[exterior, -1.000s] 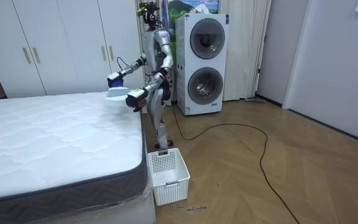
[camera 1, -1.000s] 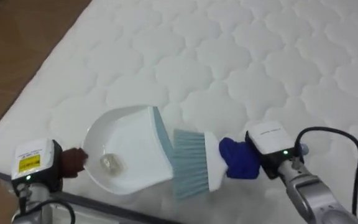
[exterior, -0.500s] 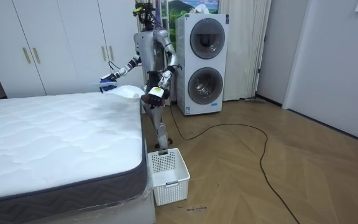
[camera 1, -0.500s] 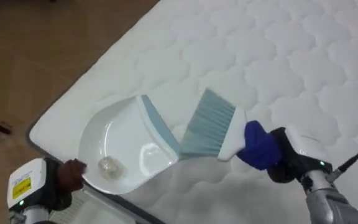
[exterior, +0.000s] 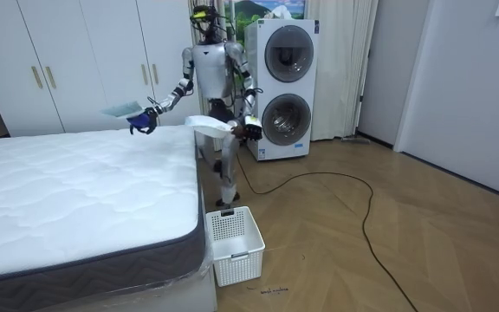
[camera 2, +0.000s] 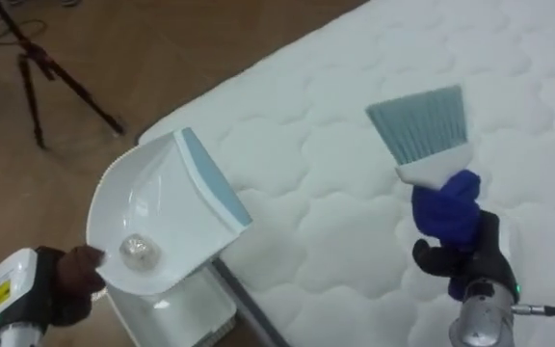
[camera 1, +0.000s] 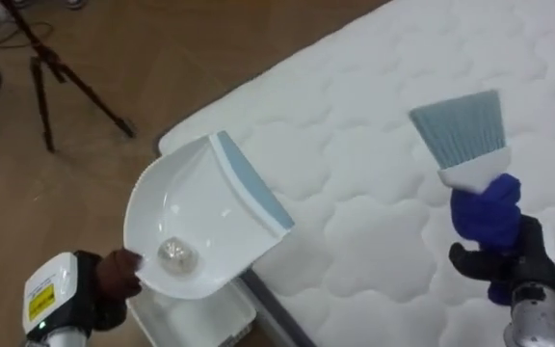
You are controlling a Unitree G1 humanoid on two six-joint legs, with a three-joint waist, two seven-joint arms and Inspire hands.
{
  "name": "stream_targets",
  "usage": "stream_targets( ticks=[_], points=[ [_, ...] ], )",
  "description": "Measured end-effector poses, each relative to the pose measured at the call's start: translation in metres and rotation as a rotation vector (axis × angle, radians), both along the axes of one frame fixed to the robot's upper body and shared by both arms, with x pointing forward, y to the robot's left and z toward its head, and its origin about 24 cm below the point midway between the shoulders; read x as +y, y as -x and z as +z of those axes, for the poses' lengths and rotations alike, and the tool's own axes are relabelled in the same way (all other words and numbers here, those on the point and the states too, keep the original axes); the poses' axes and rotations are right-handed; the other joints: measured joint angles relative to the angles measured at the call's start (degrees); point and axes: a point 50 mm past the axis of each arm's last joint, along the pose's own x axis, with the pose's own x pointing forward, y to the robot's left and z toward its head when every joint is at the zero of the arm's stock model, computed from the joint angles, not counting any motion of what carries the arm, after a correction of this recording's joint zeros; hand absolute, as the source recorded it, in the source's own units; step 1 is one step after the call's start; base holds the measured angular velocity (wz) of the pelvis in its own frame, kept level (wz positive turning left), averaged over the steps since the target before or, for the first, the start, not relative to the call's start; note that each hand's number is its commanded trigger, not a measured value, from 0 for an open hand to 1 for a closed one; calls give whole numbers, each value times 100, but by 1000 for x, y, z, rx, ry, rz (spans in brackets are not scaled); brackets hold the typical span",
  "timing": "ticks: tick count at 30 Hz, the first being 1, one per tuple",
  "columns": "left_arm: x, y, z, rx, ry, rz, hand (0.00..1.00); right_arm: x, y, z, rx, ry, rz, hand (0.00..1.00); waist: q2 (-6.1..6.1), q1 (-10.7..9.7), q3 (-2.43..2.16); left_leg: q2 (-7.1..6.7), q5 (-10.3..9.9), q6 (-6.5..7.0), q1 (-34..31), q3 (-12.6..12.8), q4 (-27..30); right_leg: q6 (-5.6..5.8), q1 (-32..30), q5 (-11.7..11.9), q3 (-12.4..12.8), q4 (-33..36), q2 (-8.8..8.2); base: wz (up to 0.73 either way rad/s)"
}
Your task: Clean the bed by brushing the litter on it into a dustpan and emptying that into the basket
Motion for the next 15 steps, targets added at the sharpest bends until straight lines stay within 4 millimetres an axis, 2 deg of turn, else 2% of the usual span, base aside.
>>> stream_targets(
  ticks=[1,2,3,4,5,6,7,8,10,12,13,15],
  points=[
    [-3,-3,0,-9,17,3,100,-2,0,2,-16,9,-21,0,-55,-113,34,-19,145,-145,4,210,-174,35,-20,-17,-391,10,-167,99],
    [-5,-4,-1,-2,29,1,100,-1,1,0,-17,6,-35,0,-54,-177,46,342,-341,-36,-75,1015,558,62,30,-39,-881,46,-231,80],
    [-4,-3,-1,7,29,0,100,2,1,-2,-14,-4,-34,0,-54,-160,44,595,-674,-21,-40,1311,1005,70,94,-44,-1068,73,-230,42],
    [0,0,-1,17,24,6,100,7,-1,-3,-20,-19,-27,0,-59,-147,39,1041,-1158,-92,20,1533,1690,126,208,-149,-1330,172,-216,26],
    [-1,-2,-2,19,26,8,100,7,-3,-1,-29,-24,-28,0,78,-130,42,1193,-1375,-197,-44,1390,1877,196,270,-262,-1418,401,-168,37],
    [-1,-3,-1,22,27,3,100,7,-3,-2,-30,-30,-36,0,54,-164,41,1143,-1409,-121,-24,1338,1810,228,258,-303,-1378,511,-181,74],
    [-1,-7,0,15,27,-3,100,8,-2,-3,-30,-39,-46,0,-63,-245,22,970,-1399,-24,-16,1124,1588,220,150,-367,-1009,635,-211,96],
    [-2,-12,2,3,28,-5,100,7,-3,-2,-34,-38,-49,0,-180,-294,12,823,-1293,92,-40,993,1431,203,5,-381,-495,650,-164,92],
    [-4,-12,2,6,32,-4,100,8,-7,-1,-44,-34,-55,0,-215,-184,3,722,-1197,127,-25,904,1289,173,-120,-360,30,724,-151,45],
    [-3,-12,3,0,30,-3,100,8,-9,1,-60,-28,-63,0,-176,-73,-16,680,-1153,135,-11,853,1234,180,-109,-315,35,713,-136,20],
    [-2,-13,5,-7,27,-2,100,8,-10,2,-69,-24,-67,0,-149,-3,-25,598,-1094,158,-5,755,1161,189,-86,-295,30,697,-145,35],
    [-1,-15,6,-15,22,-6,100,7,-9,2,-72,-25,-76,0,-121,34,-30,520,-1005,199,36,706,1027,202,-72,-274,-23,741,-202,39]
  ],
)
